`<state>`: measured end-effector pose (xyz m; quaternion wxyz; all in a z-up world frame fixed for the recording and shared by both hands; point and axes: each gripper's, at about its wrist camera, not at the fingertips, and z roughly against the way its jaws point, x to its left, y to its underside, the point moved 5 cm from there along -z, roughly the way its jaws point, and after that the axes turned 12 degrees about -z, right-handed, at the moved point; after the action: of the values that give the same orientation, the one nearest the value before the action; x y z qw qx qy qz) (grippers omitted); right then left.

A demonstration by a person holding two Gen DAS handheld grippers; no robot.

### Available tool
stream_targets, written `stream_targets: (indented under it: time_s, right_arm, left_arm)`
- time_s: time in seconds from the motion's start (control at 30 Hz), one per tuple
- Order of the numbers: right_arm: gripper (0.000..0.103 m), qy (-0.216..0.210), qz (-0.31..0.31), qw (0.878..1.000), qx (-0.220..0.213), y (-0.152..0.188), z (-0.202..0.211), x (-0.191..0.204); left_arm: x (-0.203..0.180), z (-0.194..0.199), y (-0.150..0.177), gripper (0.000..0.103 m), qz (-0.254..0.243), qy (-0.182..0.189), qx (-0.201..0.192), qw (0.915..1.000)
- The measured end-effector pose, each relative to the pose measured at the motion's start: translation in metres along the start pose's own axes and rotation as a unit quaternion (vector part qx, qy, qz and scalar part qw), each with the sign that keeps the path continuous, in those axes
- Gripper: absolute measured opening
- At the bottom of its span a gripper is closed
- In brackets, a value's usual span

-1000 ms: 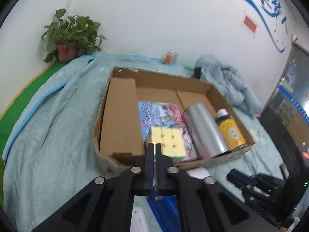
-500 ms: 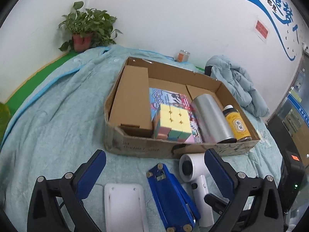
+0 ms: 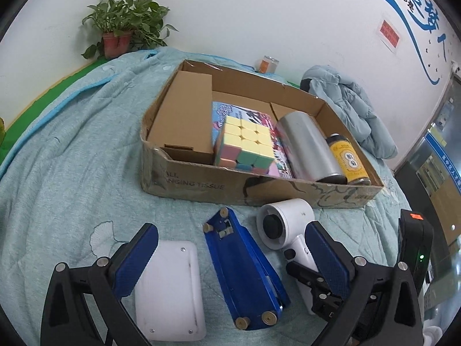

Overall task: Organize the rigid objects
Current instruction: 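Open both grippers and move them to the white hair dryer, then grip the hair dryer handle with both grippers and lift it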

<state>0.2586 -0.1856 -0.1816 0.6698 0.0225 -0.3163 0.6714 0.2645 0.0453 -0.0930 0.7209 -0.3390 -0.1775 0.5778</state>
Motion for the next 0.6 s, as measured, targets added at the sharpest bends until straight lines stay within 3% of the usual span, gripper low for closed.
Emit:
stream_targets:
  time_s: [0.33, 0.4, 0.5, 0.57, 0.6]
  right_arm:
    - [0.024, 0.048, -0.03, 0.998, -0.015, 0.033, 0.051, -0.048]
    - [0.024, 0.033, -0.042, 0.999, -0.013, 0.043, 0.061, -0.05]
    - [0.027, -0.029, -0.045, 0.998, -0.019, 0.056, 0.077, -0.046]
    - [0.039, -0.049, -0.036, 0.998, -0.034, 0.062, 0.089, -0.043]
    - [0.048, -0.04, -0.03, 0.998, -0.042, 0.065, 0.094, -0.043]
  left_arm:
    - [-0.041, 0.012, 0.022, 0.102, -0.012, 0.092, 0.01, 0.9957]
    - [-0.052, 0.013, 0.03, 0.102, -0.013, 0.122, 0.02, 0.9923]
    - [-0.069, 0.014, 0.043, 0.102, -0.02, 0.162, 0.041, 0.9857]
    - [-0.08, 0.012, 0.051, 0.102, -0.015, 0.185, 0.055, 0.981]
    - [-0.084, 0.011, 0.055, 0.102, -0.008, 0.195, 0.06, 0.9789]
